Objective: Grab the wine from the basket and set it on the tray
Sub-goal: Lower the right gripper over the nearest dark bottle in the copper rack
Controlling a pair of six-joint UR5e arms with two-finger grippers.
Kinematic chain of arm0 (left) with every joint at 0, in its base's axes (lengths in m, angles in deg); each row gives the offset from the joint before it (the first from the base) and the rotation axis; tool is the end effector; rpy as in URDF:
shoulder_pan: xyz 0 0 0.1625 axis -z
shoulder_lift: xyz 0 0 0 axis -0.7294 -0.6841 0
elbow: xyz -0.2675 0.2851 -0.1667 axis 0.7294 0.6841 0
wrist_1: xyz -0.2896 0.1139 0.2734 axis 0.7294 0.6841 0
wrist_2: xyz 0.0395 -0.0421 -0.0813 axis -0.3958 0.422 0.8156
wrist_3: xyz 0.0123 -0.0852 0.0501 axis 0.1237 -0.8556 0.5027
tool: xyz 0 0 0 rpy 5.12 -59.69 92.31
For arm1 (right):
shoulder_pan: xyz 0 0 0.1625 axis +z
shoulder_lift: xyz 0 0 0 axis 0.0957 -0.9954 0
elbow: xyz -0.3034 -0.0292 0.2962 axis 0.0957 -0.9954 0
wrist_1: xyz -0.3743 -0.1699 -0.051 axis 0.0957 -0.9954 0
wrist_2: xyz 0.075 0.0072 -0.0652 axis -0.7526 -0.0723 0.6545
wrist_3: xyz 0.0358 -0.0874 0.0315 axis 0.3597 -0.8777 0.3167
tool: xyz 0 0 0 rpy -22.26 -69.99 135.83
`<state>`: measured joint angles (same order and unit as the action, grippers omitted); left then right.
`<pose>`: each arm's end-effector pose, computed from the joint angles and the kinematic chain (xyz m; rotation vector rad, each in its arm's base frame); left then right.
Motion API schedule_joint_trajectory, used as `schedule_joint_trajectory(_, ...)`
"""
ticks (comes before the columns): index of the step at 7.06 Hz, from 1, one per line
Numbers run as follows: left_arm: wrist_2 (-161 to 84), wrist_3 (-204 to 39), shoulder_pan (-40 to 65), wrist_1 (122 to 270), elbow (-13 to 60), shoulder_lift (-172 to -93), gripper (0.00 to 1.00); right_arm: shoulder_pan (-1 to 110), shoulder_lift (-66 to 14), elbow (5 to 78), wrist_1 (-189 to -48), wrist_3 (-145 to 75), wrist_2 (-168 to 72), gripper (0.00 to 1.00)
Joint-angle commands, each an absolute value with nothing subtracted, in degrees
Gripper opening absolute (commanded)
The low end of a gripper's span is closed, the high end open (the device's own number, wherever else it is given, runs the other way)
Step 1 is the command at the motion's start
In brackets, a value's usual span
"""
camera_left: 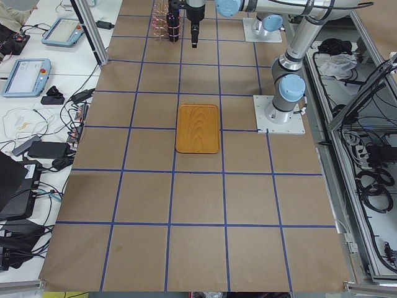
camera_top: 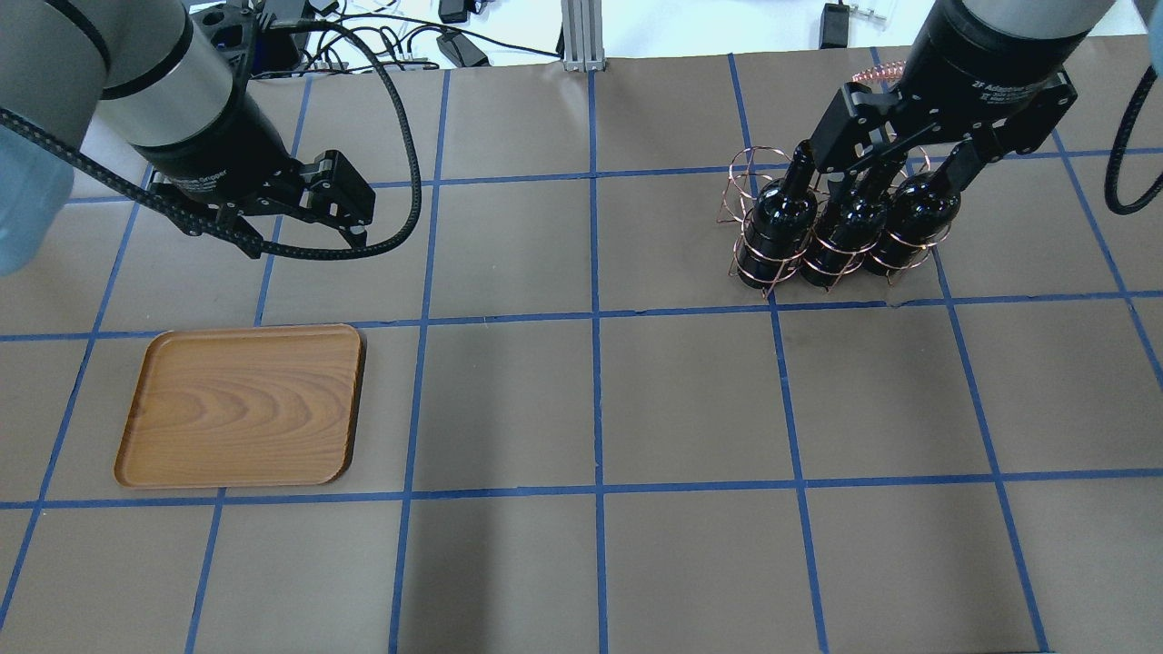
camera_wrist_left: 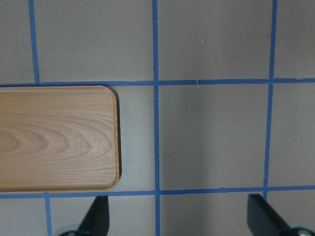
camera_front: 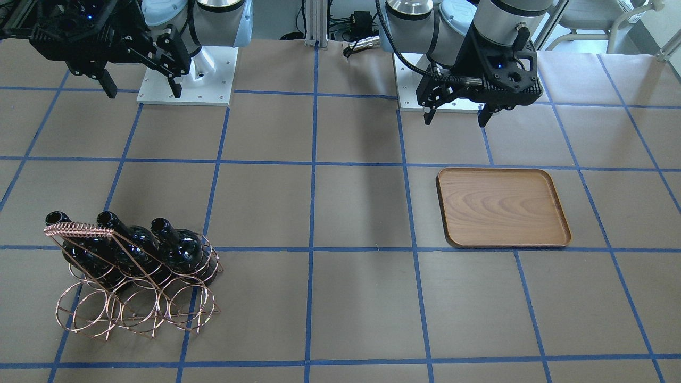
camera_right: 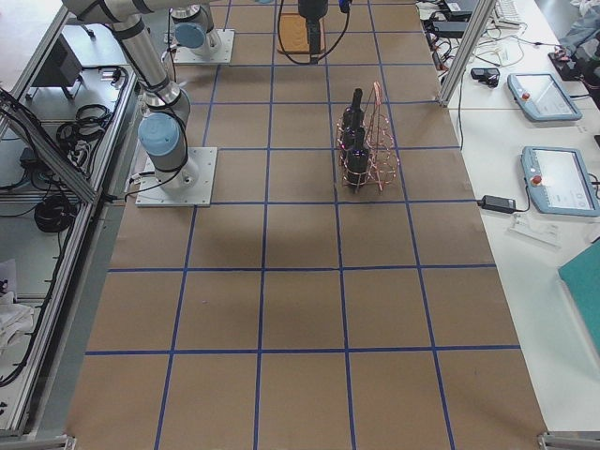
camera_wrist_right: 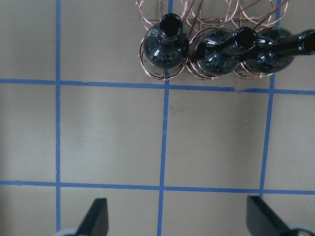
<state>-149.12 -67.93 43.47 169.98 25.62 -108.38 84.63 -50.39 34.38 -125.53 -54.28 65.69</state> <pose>-0.1379 -0.4584 0.5013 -0.0015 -3.1202 0.0374 0.1336 -0.4574 0.5491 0.0795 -3.1311 0.0660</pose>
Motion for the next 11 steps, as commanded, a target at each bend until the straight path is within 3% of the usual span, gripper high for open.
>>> schedule_joint_trajectory(1,-149.53,-67.93,43.43,170.06,25.97,-108.26,1.00,84.60,-50.48,34.40,-125.50,-54.29,65.94,1.00)
schedule_joint_trajectory(5,-149.44,-67.93,43.52,170.15,26.06,-108.26,1.00,82.68,-47.78,31.79,-126.11,-56.83,66.56,1.00)
schedule_joint_trajectory(7,-149.36,-67.93,43.52,170.15,26.15,-108.26,1.00,77.94,-35.34,21.97,-125.42,-59.03,66.91,1.00)
schedule_joint_trajectory(11,-149.44,-67.93,43.52,170.33,26.33,-108.26,1.00,77.04,-27.02,24.63,-133.23,-59.57,66.47,1.00)
